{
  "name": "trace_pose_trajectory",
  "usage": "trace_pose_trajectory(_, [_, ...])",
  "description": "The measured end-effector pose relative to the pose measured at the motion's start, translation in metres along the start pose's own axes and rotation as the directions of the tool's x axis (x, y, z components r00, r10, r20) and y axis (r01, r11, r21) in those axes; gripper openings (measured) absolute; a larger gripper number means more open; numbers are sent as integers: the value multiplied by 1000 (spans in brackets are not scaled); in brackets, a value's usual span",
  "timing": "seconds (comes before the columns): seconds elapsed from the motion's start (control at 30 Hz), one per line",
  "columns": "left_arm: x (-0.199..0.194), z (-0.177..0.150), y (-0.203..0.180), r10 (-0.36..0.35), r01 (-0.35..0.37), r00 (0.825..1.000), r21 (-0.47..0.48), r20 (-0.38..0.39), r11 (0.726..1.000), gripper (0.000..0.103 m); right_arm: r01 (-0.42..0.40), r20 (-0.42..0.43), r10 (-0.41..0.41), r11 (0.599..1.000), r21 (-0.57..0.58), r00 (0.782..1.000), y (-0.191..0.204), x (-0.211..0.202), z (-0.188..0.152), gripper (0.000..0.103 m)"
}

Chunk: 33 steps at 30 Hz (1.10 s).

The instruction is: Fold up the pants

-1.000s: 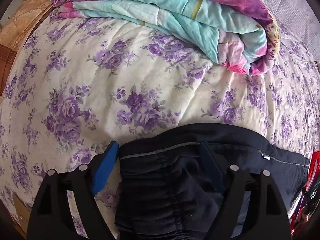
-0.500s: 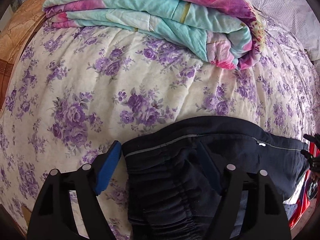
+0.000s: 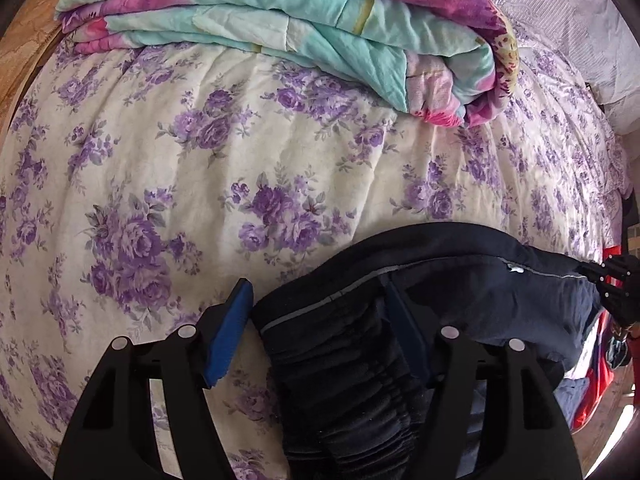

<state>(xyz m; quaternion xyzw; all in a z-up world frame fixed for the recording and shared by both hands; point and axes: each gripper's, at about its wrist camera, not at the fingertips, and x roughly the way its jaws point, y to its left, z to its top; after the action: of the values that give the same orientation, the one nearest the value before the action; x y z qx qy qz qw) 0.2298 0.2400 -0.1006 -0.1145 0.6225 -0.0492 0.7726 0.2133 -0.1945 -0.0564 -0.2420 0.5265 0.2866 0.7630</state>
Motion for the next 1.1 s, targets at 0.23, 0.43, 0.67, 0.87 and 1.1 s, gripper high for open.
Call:
trace_pose_trajectory(0.23, [6, -6, 6, -41, 41, 999, -37, 2, 998, 58, 23, 14, -23, 999, 22, 1000, -8, -17, 1, 2])
trace_pose_trajectory(0.43, [-45, -14, -24, -55, 46, 981, 52, 186, 998, 52, 78, 79, -82, 996, 52, 993, -16, -51, 7, 2])
trace_pose_trajectory(0.67, [-108, -70, -41, -61, -9, 948, 220, 313, 975, 53, 64, 185, -77, 995, 75, 980, 60, -138, -67, 2])
trace_pose_trajectory(0.87, [-99, -172, -4, -71, 38, 978, 169, 196, 985, 70, -92, 48, 85, 980, 177, 995, 156, -107, -162, 2])
trace_pose_trajectory(1.1, [-75, -243, 41, -382, 403, 915, -243, 130, 882, 68, -135, 73, 116, 918, 374, 991, 170, -81, -185, 6])
